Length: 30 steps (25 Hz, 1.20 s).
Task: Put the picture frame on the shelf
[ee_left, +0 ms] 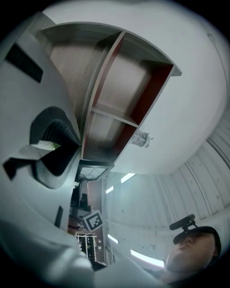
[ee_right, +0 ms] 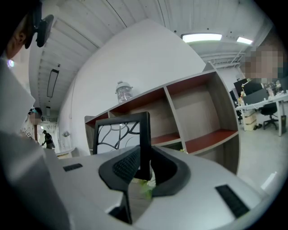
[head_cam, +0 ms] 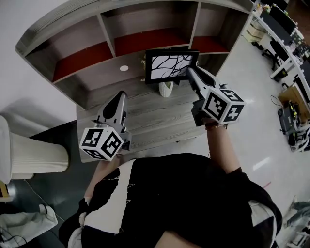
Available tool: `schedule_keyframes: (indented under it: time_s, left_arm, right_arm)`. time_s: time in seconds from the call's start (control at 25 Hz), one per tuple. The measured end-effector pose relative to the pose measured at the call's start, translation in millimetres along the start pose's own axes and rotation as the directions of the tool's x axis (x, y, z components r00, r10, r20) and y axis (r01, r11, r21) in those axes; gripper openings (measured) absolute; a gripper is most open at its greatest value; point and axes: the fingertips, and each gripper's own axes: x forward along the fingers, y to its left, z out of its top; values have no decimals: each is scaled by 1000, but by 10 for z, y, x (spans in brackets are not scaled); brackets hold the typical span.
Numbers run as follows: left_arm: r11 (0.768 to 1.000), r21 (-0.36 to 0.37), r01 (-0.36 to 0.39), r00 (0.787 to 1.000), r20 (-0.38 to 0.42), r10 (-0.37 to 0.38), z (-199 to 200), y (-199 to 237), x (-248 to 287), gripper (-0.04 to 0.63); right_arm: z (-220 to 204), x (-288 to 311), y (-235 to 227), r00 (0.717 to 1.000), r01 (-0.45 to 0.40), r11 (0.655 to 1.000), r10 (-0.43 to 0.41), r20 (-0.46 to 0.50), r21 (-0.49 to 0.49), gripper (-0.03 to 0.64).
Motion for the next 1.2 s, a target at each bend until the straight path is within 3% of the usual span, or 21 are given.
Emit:
schedule_keyframes:
  time_s: [0.24,0.52,0.8,1.2]
  left_arm:
    - [1000,5,24,1000,-1,-24,-234,63,-188,11]
    - [999,-26,36,999,-9,-36,45,730,-95,11]
    - [999,-40,23,1000,-11,-23,98,972,-74,11]
    - [999,-52,-4,1000,7,4,145,1315,-69,11]
  right_arm:
    - [91,3,42,999,23,996,-20,38,-82,78]
    - [373,716,234,997,80,983,-79,10,-168,78]
    - [466,1172,199,993,68,979,-86,-84,-194,78]
    - [305,1667,70,960,100,979,-141,-241,-175,78]
